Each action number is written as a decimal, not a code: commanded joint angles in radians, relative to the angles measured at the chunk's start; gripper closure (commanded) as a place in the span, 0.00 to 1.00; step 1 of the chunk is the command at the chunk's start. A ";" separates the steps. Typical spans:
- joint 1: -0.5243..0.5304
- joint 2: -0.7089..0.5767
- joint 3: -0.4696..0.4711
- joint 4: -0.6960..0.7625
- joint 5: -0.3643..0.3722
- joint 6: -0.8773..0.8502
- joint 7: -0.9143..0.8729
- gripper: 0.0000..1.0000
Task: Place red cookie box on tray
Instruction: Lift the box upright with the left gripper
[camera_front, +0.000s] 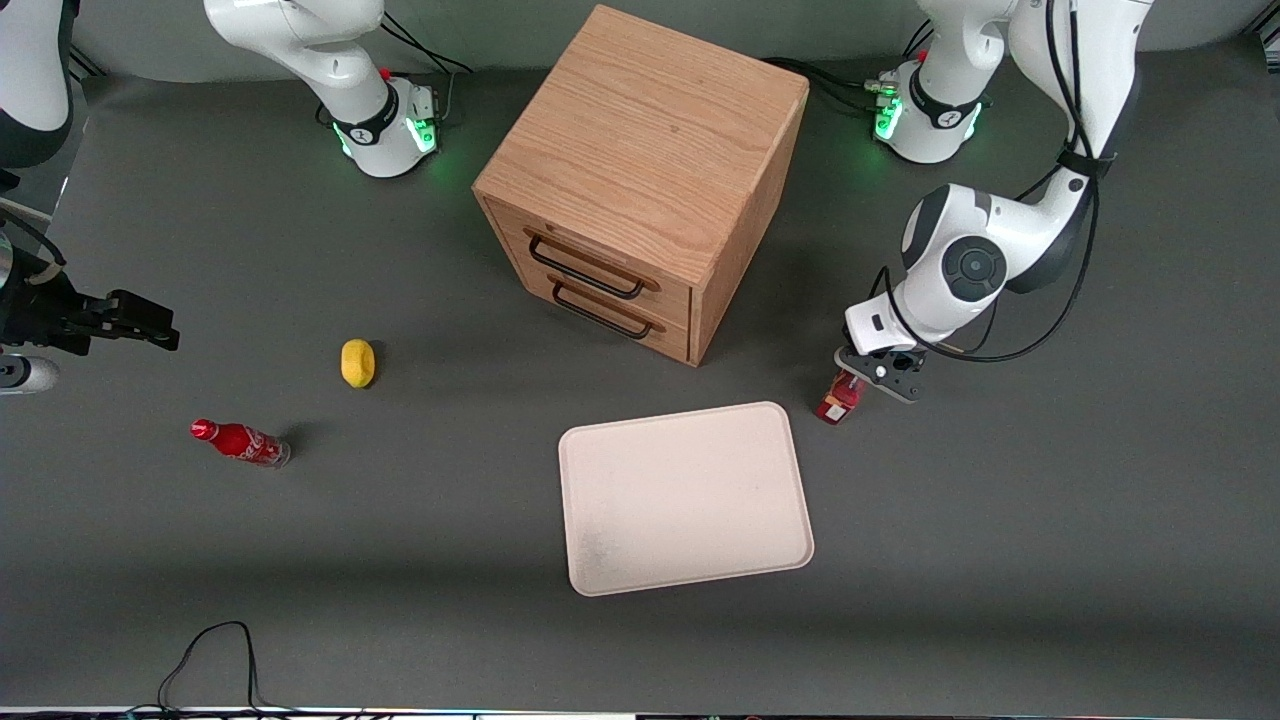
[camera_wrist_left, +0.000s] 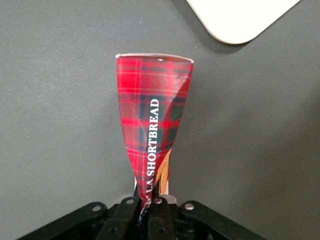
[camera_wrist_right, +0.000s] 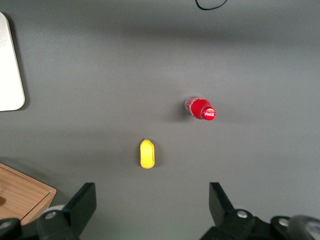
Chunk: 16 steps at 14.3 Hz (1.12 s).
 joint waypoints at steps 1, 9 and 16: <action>0.001 -0.076 0.005 0.030 0.008 -0.106 0.014 1.00; 0.033 -0.204 0.035 0.613 0.008 -0.949 0.008 1.00; 0.045 -0.172 0.069 0.870 0.040 -1.122 0.008 1.00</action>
